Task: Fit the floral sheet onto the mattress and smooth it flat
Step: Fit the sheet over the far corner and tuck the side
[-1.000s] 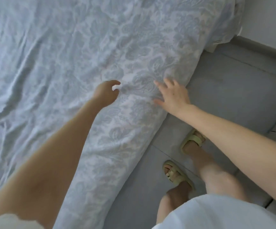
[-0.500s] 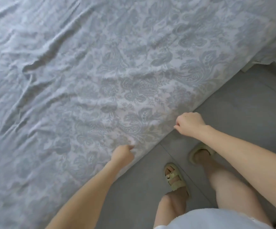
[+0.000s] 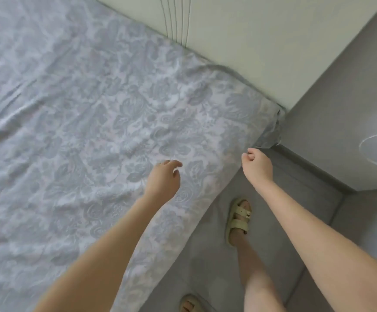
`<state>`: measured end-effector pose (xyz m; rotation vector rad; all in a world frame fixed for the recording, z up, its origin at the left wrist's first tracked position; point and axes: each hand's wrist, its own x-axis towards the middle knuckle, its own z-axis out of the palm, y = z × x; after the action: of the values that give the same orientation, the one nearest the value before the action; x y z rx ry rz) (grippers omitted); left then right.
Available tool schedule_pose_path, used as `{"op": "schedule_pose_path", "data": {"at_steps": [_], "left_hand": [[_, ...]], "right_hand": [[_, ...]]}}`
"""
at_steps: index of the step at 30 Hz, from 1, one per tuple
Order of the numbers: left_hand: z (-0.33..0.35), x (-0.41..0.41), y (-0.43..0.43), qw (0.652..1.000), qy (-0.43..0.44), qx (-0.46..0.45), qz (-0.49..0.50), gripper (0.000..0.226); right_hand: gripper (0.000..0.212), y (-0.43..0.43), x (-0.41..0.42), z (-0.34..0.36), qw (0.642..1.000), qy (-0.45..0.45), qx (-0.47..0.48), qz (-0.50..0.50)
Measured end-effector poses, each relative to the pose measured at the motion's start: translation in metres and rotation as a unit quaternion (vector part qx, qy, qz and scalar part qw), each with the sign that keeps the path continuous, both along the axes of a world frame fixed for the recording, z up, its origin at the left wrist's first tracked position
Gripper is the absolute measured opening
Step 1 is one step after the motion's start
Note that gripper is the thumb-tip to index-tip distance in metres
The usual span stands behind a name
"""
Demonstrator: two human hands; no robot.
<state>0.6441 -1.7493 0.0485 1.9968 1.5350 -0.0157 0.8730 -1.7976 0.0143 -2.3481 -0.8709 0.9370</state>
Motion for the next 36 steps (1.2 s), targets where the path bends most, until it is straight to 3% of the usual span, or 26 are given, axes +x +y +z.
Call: {"op": "schedule_pose_path", "data": {"at_steps": [5, 10, 15, 21, 25, 28, 31, 33, 36], "left_hand": [[-0.011, 0.142, 0.094, 0.992, -0.036, 0.064, -0.102, 0.033], [-0.037, 0.245, 0.168, 0.979, -0.006, 0.127, -0.162, 0.034], [-0.07, 0.286, 0.232, 0.975, 0.14, 0.132, -0.109, 0.04], [-0.095, 0.288, 0.275, 0.964, 0.149, 0.104, -0.194, 0.046], [-0.095, 0.296, 0.294, 0.964, 0.168, 0.084, -0.187, 0.041], [-0.08, 0.305, 0.286, 0.936, 0.229, 0.106, -0.246, 0.041], [-0.067, 0.321, 0.249, 0.917, 0.175, 0.141, -0.331, 0.031], [-0.072, 0.329, 0.225, 0.907, 0.094, 0.115, -0.394, 0.044], [-0.087, 0.337, 0.216, 0.905, 0.07, 0.06, -0.415, 0.056]], "right_hand": [[0.047, 0.061, 0.091, -0.016, 0.986, 0.106, 0.024, -0.125], [0.05, 0.108, 0.145, -0.04, 0.959, 0.195, 0.043, -0.203], [0.055, 0.132, 0.168, -0.074, 0.93, 0.288, 0.065, -0.218], [0.044, 0.147, 0.174, -0.095, 0.899, 0.35, 0.037, -0.26], [0.038, 0.154, 0.175, -0.094, 0.889, 0.356, 0.05, -0.284], [0.047, 0.152, 0.17, -0.092, 0.891, 0.33, 0.036, -0.309], [0.068, 0.142, 0.159, -0.085, 0.935, 0.154, -0.031, -0.319], [0.057, 0.138, 0.151, -0.081, 0.937, 0.083, -0.02, -0.338], [0.031, 0.144, 0.145, -0.082, 0.882, 0.26, 0.076, -0.387]]}}
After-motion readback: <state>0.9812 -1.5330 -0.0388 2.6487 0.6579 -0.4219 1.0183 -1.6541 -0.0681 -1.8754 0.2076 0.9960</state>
